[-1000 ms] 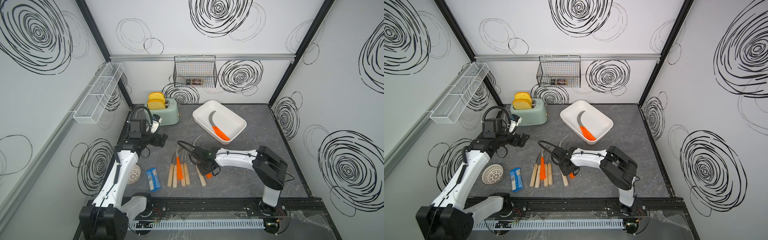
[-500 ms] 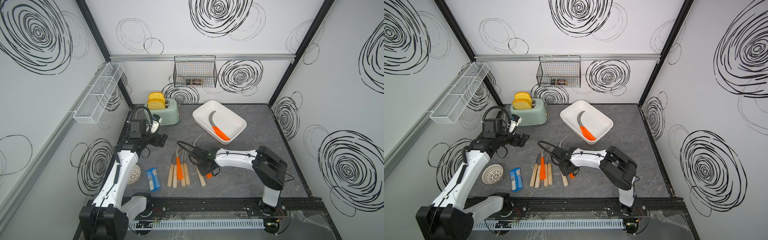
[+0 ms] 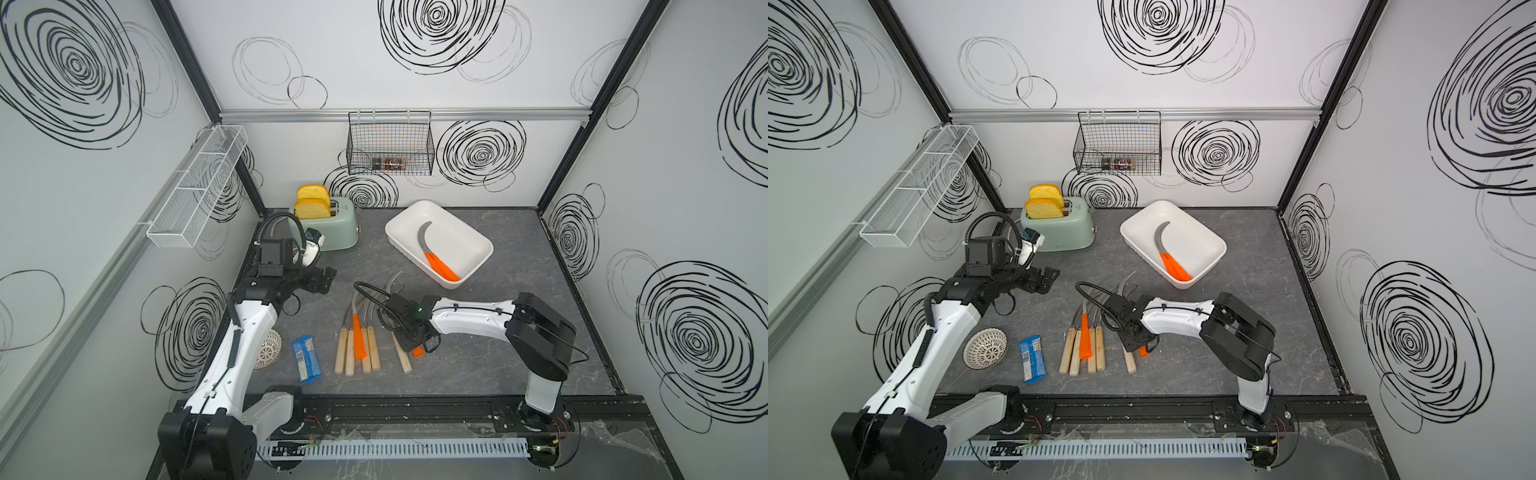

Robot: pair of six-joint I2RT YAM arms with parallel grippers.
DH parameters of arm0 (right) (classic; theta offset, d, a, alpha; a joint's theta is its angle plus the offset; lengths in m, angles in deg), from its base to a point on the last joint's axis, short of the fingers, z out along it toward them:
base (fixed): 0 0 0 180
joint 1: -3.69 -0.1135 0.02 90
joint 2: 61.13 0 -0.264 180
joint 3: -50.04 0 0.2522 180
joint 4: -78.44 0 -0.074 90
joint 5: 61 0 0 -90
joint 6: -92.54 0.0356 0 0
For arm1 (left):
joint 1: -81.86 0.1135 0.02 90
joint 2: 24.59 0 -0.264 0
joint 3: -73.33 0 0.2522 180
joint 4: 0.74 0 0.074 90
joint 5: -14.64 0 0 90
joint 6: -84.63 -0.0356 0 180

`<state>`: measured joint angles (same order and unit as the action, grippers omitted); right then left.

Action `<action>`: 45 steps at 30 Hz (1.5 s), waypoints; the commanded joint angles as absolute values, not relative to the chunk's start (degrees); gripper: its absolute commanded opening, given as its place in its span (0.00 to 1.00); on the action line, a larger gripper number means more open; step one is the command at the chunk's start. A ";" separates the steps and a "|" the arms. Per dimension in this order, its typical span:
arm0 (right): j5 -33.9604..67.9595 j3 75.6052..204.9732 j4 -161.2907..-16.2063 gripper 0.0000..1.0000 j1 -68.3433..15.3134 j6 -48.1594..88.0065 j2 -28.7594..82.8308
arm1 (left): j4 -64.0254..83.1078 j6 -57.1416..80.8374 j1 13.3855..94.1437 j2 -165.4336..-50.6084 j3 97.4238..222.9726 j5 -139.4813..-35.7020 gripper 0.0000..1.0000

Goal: Put small sickles into storage boxes
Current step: Pick up the sickle at the center of the board.

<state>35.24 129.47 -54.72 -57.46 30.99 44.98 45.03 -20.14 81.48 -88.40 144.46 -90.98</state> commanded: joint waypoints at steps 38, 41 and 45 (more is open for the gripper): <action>36.18 124.44 -55.89 0.00 -56.05 31.15 45.41 | 43.15 -19.96 80.30 -88.78 145.89 -91.01 0.96; 35.83 124.53 -56.24 0.00 -55.99 30.46 43.50 | 43.25 -19.96 80.28 -88.72 145.94 -90.92 0.96; 36.44 125.14 -55.43 0.00 -55.75 29.96 41.34 | 43.26 -19.81 80.28 -88.65 145.89 -90.92 0.96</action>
<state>35.06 126.45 -58.00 -56.52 30.75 42.68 44.99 -19.72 80.74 -88.93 144.52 -90.83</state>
